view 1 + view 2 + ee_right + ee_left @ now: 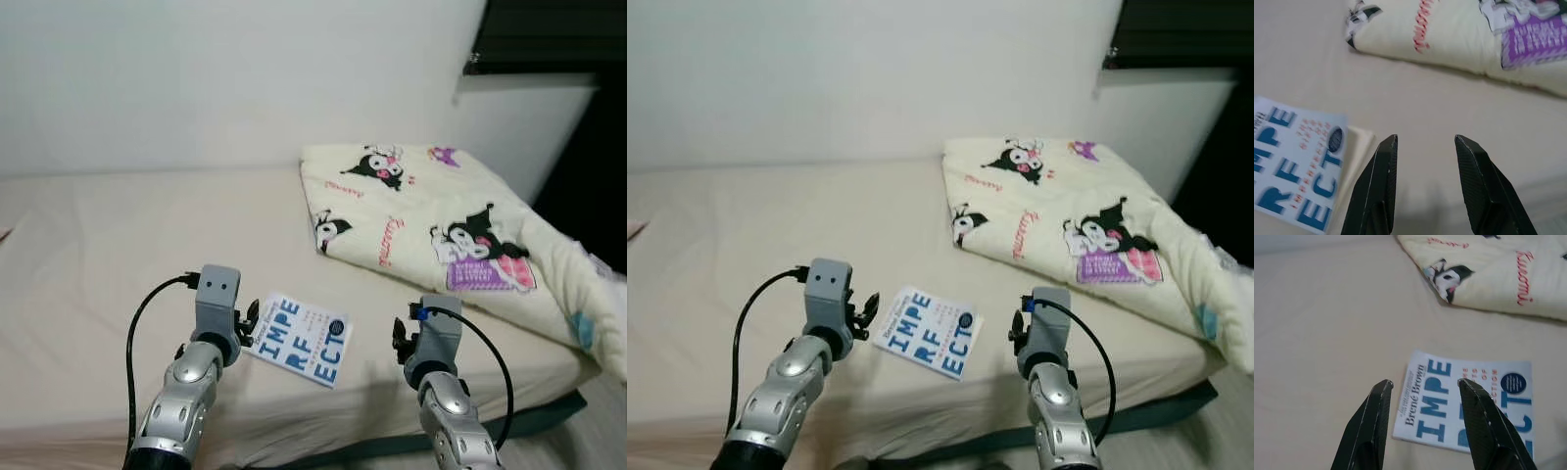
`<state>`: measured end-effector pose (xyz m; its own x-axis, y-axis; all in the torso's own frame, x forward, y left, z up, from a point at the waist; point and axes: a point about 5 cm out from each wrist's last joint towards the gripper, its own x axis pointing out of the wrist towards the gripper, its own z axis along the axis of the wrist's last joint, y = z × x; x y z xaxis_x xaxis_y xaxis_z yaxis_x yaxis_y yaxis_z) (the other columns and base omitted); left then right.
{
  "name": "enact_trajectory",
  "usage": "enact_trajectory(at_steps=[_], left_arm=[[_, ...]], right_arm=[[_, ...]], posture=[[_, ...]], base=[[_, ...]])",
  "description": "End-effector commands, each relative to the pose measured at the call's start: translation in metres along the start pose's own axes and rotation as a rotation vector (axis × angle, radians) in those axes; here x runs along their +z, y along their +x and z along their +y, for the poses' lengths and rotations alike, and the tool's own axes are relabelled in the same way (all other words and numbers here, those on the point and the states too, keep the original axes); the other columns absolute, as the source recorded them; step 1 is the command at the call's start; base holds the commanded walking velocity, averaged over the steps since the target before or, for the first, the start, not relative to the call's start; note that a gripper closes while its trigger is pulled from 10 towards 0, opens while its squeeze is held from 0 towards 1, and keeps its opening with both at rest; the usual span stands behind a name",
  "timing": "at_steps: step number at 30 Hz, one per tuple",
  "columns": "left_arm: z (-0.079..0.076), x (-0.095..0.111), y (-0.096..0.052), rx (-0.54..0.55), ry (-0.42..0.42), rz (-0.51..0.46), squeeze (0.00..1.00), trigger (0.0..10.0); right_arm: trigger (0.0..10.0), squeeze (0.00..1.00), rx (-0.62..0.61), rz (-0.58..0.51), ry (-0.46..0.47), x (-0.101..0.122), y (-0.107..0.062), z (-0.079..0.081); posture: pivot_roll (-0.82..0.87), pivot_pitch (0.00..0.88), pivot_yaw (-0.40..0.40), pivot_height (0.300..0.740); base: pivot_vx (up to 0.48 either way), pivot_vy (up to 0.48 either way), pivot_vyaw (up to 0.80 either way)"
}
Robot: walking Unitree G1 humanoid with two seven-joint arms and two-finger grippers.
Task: Clean up the room
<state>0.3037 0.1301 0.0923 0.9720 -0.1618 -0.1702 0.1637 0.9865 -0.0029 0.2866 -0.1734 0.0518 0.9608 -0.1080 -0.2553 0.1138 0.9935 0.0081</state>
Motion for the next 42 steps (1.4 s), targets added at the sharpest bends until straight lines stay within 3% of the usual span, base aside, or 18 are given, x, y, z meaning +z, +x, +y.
enact_trajectory(at_steps=[1, 15, 29, 32, 35, 42], left_arm=[[-0.004, -0.003, -0.001, -0.010, -0.002, 0.016, 0.00, 10.0], [-0.008, -0.004, -0.002, -0.049, 0.021, 0.018, 0.00, 10.0], [0.012, -0.004, -0.004, -0.020, 0.090, 0.006, 0.00, 10.0], [0.020, -0.004, -0.006, 0.012, 0.042, 0.009, 0.00, 10.0], [0.030, -0.006, -0.011, 0.024, 0.006, 0.017, 0.00, 10.0], [0.050, 0.007, -0.018, 0.058, -0.001, -0.055, 0.00, 10.0]], right_arm=[[10.0, 0.00, -0.006, 0.005, 0.006, -0.002, -0.001, -0.002], [10.0, 0.00, -0.006, 0.029, 0.006, -0.007, -0.004, -0.001], [10.0, 0.00, 0.012, 0.040, -0.004, -0.008, -0.004, 0.002], [10.0, 0.00, 0.020, 0.040, 0.005, -0.009, -0.005, 0.003], [10.0, 0.00, 0.056, 0.038, 0.048, -0.009, -0.006, 0.008], [10.0, 0.00, 0.267, -0.012, 0.148, 0.012, 0.005, 0.040]], posture=[[-0.03, 0.036, -0.024, 0.616], [-0.03, 0.047, -0.032, 0.591], [-0.02, 0.060, -0.042, 0.571], [-0.02, 0.061, -0.042, 0.571], [-0.01, 0.063, -0.045, 0.571], [0.01, 0.066, -0.050, 0.571]], base=[[0.000, 0.000, 0.00], [0.000, 0.000, 0.00], [0.000, 0.000, 0.00], [0.000, 0.000, 0.00], [0.000, 0.000, 0.00], [0.000, 0.000, 0.00]])
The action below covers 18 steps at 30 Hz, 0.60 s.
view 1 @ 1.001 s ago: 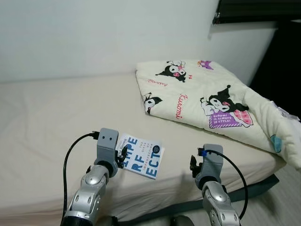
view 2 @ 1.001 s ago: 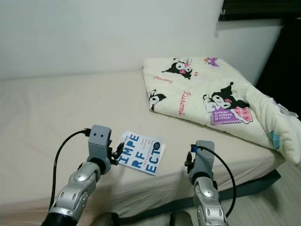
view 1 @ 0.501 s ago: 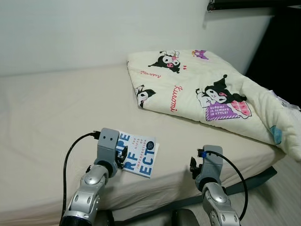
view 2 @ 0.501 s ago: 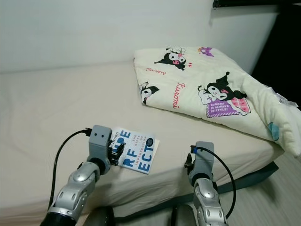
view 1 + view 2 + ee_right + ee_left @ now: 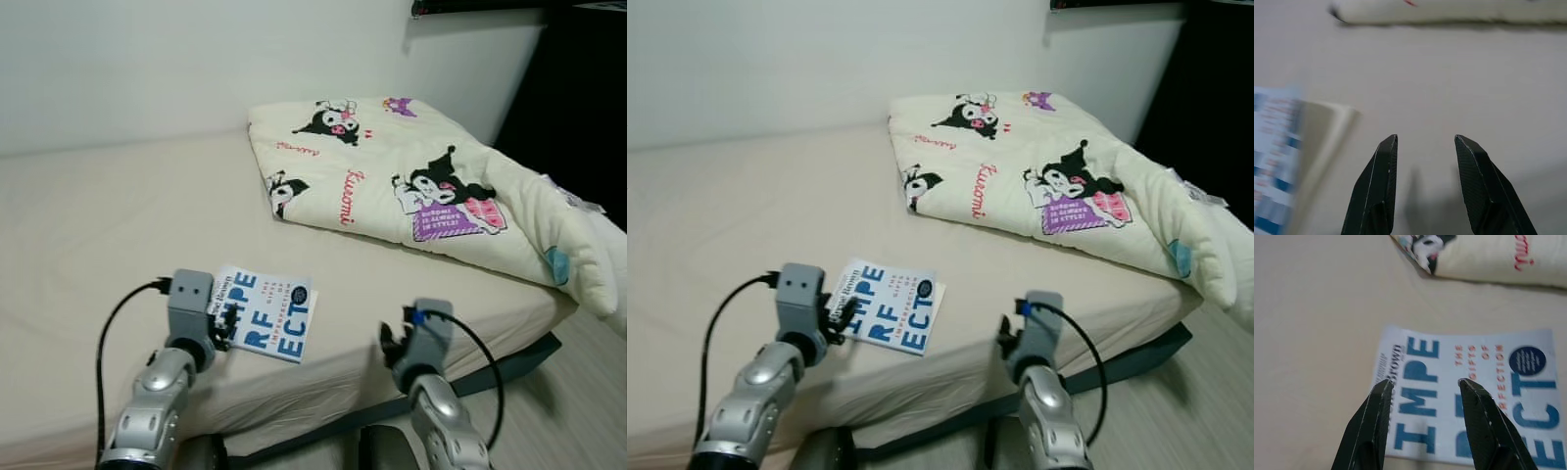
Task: Clean up the room
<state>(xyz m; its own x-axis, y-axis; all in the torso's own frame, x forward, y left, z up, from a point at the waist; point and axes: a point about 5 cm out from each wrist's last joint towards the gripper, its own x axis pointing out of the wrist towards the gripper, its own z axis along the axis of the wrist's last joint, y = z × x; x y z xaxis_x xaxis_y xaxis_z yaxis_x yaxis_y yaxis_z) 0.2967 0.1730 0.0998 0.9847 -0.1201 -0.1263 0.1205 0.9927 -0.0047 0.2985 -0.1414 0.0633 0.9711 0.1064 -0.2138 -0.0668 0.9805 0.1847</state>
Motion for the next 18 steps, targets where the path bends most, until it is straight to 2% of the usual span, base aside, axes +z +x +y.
enact_trajectory(at_steps=[1, 2, 3, 5, 6, 7, 10, 14, 15, 18], left_arm=[[0.013, 0.004, -0.003, 0.023, 0.014, -0.021, 0.00, 10.0], [0.016, 0.006, -0.004, 0.026, 0.020, -0.026, 0.00, 10.0], [0.018, 0.007, -0.005, 0.028, 0.028, -0.030, 0.00, 10.0], [0.019, 0.007, -0.005, 0.029, 0.033, -0.032, 0.00, 10.0], [0.021, 0.008, -0.007, 0.029, 0.036, -0.034, 0.00, 10.0], [0.021, 0.008, -0.007, 0.029, 0.036, -0.034, 0.00, 10.0], [0.023, 0.012, -0.012, 0.021, 0.050, -0.047, 0.00, 10.0], [0.023, 0.013, -0.017, 0.011, 0.063, -0.052, 0.00, 10.0], [0.024, 0.012, -0.020, 0.014, 0.070, -0.047, 0.00, 10.0], [0.026, 0.010, -0.025, 0.019, 0.080, -0.037, 0.00, 10.0]], right_arm=[[10.0, 0.01, 0.104, 0.014, 0.031, 0.001, 0.006, 0.014], [10.0, 0.01, 0.134, 0.020, 0.037, 0.002, 0.009, 0.019], [10.0, 0.59, 0.161, 0.036, 0.055, 0.002, 0.013, 0.023], [10.0, 0.59, 0.173, 0.047, 0.067, 0.002, 0.015, 0.025], [10.0, 1.00, 0.185, 0.065, 0.096, 0.002, 0.019, 0.026], [10.0, 1.00, 0.185, 0.065, 0.096, 0.002, 0.019, 0.026], [10.0, 1.00, 0.238, 0.108, 0.175, 0.002, 0.030, 0.033], [10.0, 1.00, 0.263, 0.133, 0.191, 0.001, 0.034, 0.036], [10.0, 1.00, 0.261, 0.153, 0.204, 0.000, 0.036, 0.037], [10.0, 1.00, 0.238, 0.184, 0.232, -0.003, 0.040, 0.036]], posture=[[0.02, 0.067, -0.056, 0.571], [0.02, 0.067, -0.057, 0.571], [0.02, 0.070, -0.062, 0.571], [0.03, 0.072, -0.063, 0.571], [0.03, 0.075, -0.067, 0.571], [0.03, 0.075, -0.067, 0.571], [0.05, 0.088, -0.079, 0.571], [0.05, 0.088, -0.079, 0.571], [0.08, 0.124, -0.095, 0.571], [0.09, 0.142, -0.097, 0.571]], base=[[0.000, 0.000, 0.00], [0.000, 0.000, 0.00], [0.000, 0.000, 0.00], [0.000, 0.000, 0.00], [0.000, 0.000, 0.00], [0.000, 0.000, 0.00], [0.000, 0.000, 0.00], [0.000, 0.000, 0.00], [0.000, 0.000, 0.00], [0.000, 0.000, 0.00]])
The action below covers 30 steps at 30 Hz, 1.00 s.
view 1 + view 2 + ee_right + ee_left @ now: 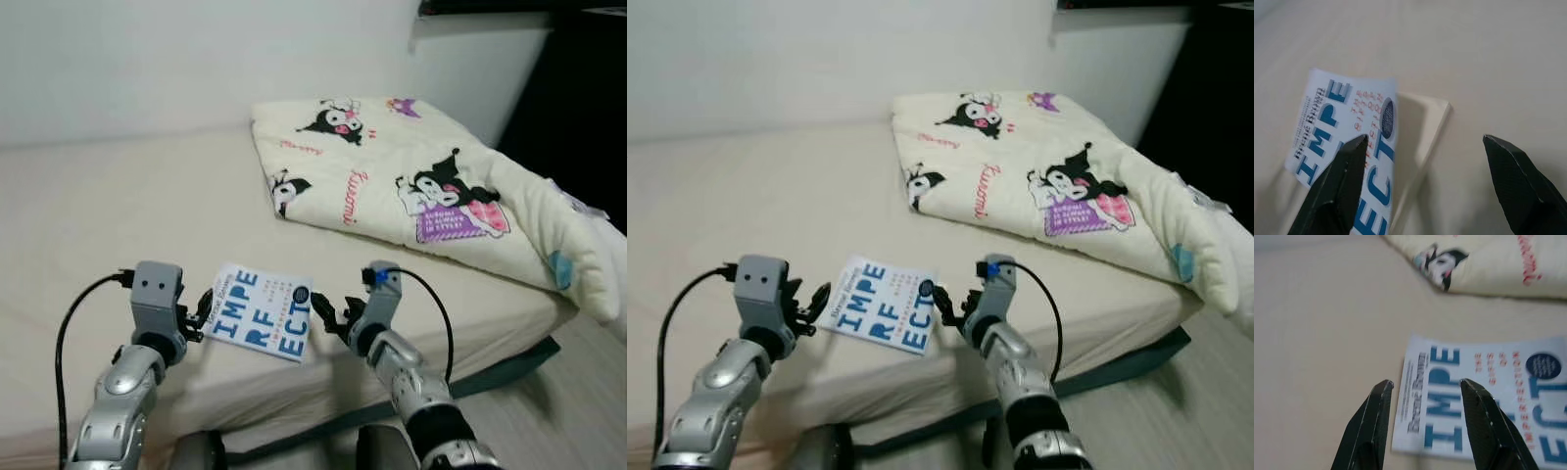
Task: Clean up the room
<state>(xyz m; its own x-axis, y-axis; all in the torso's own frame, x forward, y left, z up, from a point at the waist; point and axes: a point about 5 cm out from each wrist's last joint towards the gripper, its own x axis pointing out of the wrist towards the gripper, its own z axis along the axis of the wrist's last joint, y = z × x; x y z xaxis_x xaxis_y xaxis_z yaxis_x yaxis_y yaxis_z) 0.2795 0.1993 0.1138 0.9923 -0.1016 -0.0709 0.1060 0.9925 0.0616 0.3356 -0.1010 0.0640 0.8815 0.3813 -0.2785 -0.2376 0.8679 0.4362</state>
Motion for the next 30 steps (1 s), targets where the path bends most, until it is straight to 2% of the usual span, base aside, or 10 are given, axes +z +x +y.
enact_trajectory(at_steps=[1, 3, 4, 6, 16, 19, 22, 28, 29, 30], left_arm=[[0.003, -0.002, -0.005, -0.005, 0.020, 0.023, 0.00, 10.0], [0.002, -0.002, -0.007, -0.017, 0.028, 0.029, 0.00, 10.0], [0.001, 0.001, -0.011, -0.058, 0.051, 0.036, 0.00, 10.0], [0.002, 0.004, -0.014, -0.083, 0.069, 0.038, 0.00, 10.0], [0.012, 0.009, -0.015, -0.076, 0.107, 0.048, 0.00, 10.0], [0.017, 0.015, -0.015, -0.068, 0.124, 0.051, 0.00, 10.0], [0.015, 0.017, -0.017, -0.076, 0.129, 0.047, 0.00, 10.0], [0.002, 0.016, -0.025, -0.123, 0.116, 0.043, 0.00, 10.0], [-0.001, 0.016, -0.027, -0.134, 0.108, 0.041, 0.00, 10.0], [-0.014, 0.014, -0.032, -0.189, 0.077, 0.030, 0.00, 10.0]], right_arm=[[10.0, 1.00, -0.034, 0.038, 0.054, -0.006, 0.002, -0.005], [10.0, 1.00, -0.051, 0.050, 0.076, -0.006, 0.003, -0.006], [10.0, 1.00, -0.064, 0.068, 0.123, -0.005, 0.007, -0.005], [10.0, 1.00, -0.072, 0.072, 0.155, -0.004, 0.009, -0.004], [10.0, 1.00, -0.095, 0.055, 0.204, 0.000, 0.010, -0.010], [10.0, 1.00, -0.058, 0.043, 0.215, 0.006, 0.013, -0.008], [10.0, 1.00, -0.030, 0.041, 0.205, 0.007, 0.014, -0.006], [10.0, 1.00, 0.039, 0.072, 0.124, 0.000, 0.015, 0.003], [10.0, 1.00, 0.052, 0.090, 0.088, -0.003, 0.015, 0.006], [10.0, 1.00, 0.067, 0.145, -0.004, -0.018, 0.013, 0.011]], posture=[[0.09, 0.148, -0.098, 0.571], [0.10, 0.166, -0.098, 0.571], [0.12, 0.203, -0.089, 0.571], [0.13, 0.216, -0.086, 0.571], [0.16, 0.262, -0.064, 0.571], [0.17, 0.276, -0.051, 0.571], [0.18, 0.278, -0.047, 0.571], [0.18, 0.264, -0.048, 0.571], [0.18, 0.256, -0.053, 0.571], [0.17, 0.222, -0.063, 0.571]], base=[[0.000, 0.000, 0.00], [0.000, 0.000, 0.00], [0.000, 0.000, 0.00], [0.000, 0.000, 0.00], [0.000, 0.000, 0.00], [0.000, 0.000, 0.00], [0.000, 0.000, 0.00], [0.000, 0.000, 0.00], [0.000, 0.000, 0.00], [0.000, 0.000, 0.00]])
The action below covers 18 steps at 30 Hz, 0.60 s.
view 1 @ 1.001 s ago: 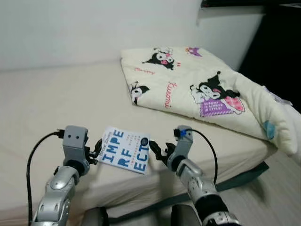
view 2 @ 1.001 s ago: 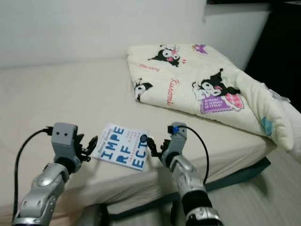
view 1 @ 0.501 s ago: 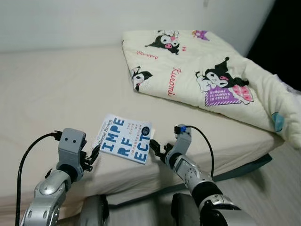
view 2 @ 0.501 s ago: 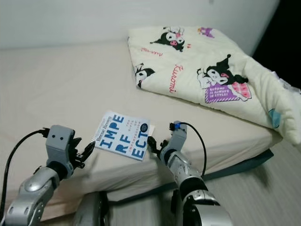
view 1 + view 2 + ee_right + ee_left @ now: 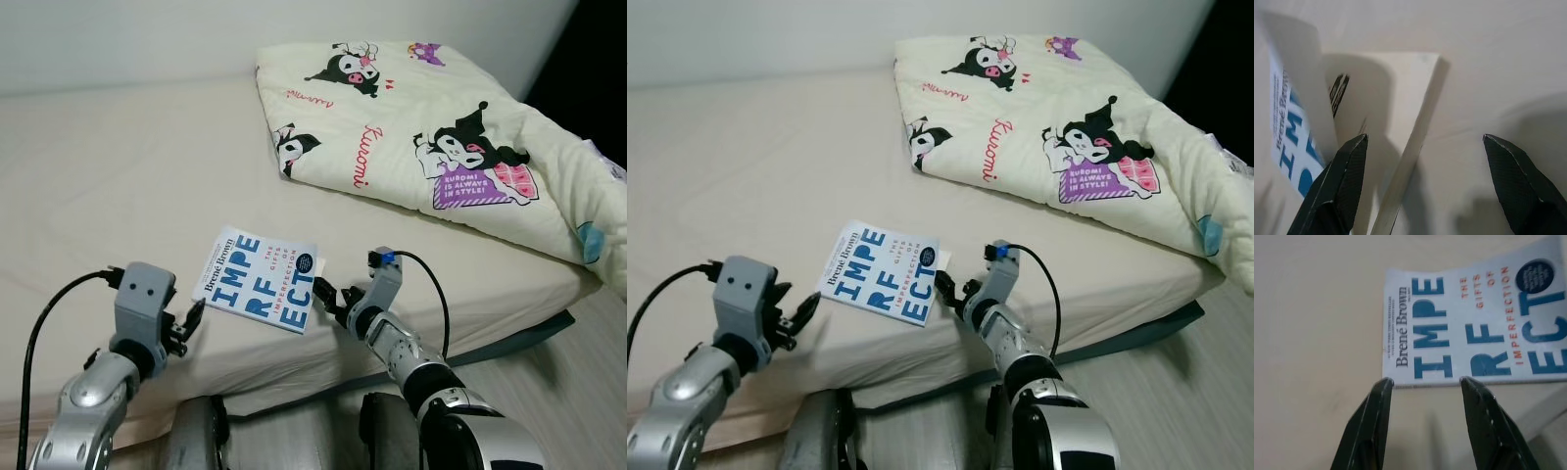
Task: Clean up the room
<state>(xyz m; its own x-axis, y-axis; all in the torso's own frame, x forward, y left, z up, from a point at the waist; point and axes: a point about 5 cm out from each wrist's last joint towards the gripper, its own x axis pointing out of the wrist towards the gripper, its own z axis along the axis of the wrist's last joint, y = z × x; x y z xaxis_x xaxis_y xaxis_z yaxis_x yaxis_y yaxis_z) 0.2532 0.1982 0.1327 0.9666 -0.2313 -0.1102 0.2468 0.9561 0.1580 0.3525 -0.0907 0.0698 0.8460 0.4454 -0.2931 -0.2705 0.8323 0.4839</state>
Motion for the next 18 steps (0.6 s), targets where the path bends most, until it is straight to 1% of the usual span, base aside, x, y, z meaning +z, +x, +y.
enact_trajectory(at_steps=[1, 4, 5, 6, 8, 9, 10, 11, 13, 14, 17, 18], left_arm=[[-0.013, -0.002, -0.003, -0.053, -0.032, 0.000, 0.00, 10.0], [-0.017, -0.002, -0.003, -0.069, -0.039, -0.005, 0.00, 10.0], [-0.021, -0.001, -0.003, -0.088, -0.044, -0.014, 0.00, 10.0], [-0.023, -0.002, -0.002, -0.093, -0.041, -0.020, 0.00, 10.0], [-0.023, -0.002, -0.001, -0.095, -0.038, -0.023, 0.00, 10.0], [-0.023, -0.002, 0.001, -0.093, -0.040, -0.024, 0.00, 10.0], [-0.022, -0.001, 0.003, -0.093, -0.039, -0.027, 0.00, 10.0], [-0.022, 0.000, 0.004, -0.095, -0.038, -0.031, 0.00, 10.0], [-0.021, 0.001, 0.005, -0.098, -0.038, -0.035, 0.00, 10.0], [-0.021, 0.003, 0.005, -0.102, -0.040, -0.041, 0.00, 10.0], [-0.020, 0.004, 0.005, -0.105, -0.042, -0.045, 0.00, 10.0], [-0.020, 0.005, 0.005, -0.107, -0.045, -0.049, 0.00, 10.0]], right_arm=[[10.0, 1.00, 0.007, 0.098, -0.039, -0.027, -0.002, 0.003], [10.0, 1.00, 0.009, 0.113, -0.063, -0.032, -0.003, 0.004], [10.0, 0.98, 0.010, 0.119, -0.080, -0.036, -0.004, 0.004], [10.0, 0.67, 0.006, 0.112, -0.075, -0.041, -0.005, 0.004], [10.0, 0.67, 0.002, 0.106, -0.070, -0.044, -0.007, 0.003], [10.0, 0.60, 0.001, 0.102, -0.069, -0.047, -0.008, 0.002], [10.0, 0.34, -0.005, 0.098, -0.076, -0.048, -0.009, 0.001], [10.0, 0.22, -0.009, 0.096, -0.088, -0.048, -0.009, 0.000], [10.0, 0.22, -0.011, 0.093, -0.102, -0.047, -0.009, 0.000], [10.0, 0.14, -0.012, 0.096, -0.126, -0.047, -0.010, 0.000], [10.0, 0.14, -0.011, 0.098, -0.141, -0.047, -0.009, 0.000], [10.0, 0.07, -0.007, 0.107, -0.164, -0.048, -0.009, 0.001]], posture=[[0.17, 0.222, -0.063, 0.571], [0.17, 0.218, -0.064, 0.571], [0.16, 0.204, -0.069, 0.571], [0.16, 0.189, -0.068, 0.571], [0.16, 0.189, -0.068, 0.571], [0.15, 0.185, -0.066, 0.571], [0.15, 0.177, -0.063, 0.571], [0.15, 0.175, -0.061, 0.571], [0.14, 0.175, -0.061, 0.571], [0.14, 0.174, -0.060, 0.571], [0.14, 0.174, -0.060, 0.571], [0.14, 0.168, -0.062, 0.571]], base=[[0.000, 0.000, 0.00], [0.000, 0.000, 0.00], [0.000, 0.000, 0.00], [0.000, 0.000, 0.00], [0.000, 0.000, 0.00], [0.000, 0.000, 0.00], [0.000, 0.000, 0.00], [0.000, 0.000, 0.00], [0.000, 0.000, 0.00], [0.000, 0.000, 0.00], [0.000, 0.000, 0.00], [0.000, 0.000, 0.00]])
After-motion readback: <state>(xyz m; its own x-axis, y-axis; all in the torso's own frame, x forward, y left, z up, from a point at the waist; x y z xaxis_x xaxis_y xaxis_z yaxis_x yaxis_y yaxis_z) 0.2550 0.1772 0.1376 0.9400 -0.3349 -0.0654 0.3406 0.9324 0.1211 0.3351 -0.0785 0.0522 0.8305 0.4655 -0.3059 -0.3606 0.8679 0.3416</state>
